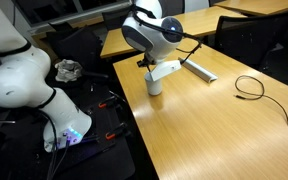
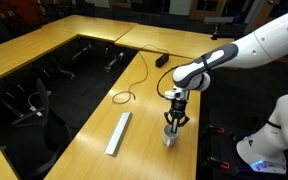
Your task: Pick up the pen and put it in the cup
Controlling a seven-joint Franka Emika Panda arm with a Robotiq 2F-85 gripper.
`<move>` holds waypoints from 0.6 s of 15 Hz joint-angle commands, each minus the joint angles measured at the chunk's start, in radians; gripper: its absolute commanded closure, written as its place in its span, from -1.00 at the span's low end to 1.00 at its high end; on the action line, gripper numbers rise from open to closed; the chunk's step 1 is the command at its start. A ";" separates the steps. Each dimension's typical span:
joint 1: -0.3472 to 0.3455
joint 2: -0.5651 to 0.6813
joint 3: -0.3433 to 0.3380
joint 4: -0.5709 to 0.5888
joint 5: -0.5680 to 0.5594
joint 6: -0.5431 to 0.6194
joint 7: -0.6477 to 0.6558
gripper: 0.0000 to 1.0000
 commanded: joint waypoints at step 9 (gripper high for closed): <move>0.151 -0.126 0.052 -0.060 -0.263 0.313 0.446 -1.00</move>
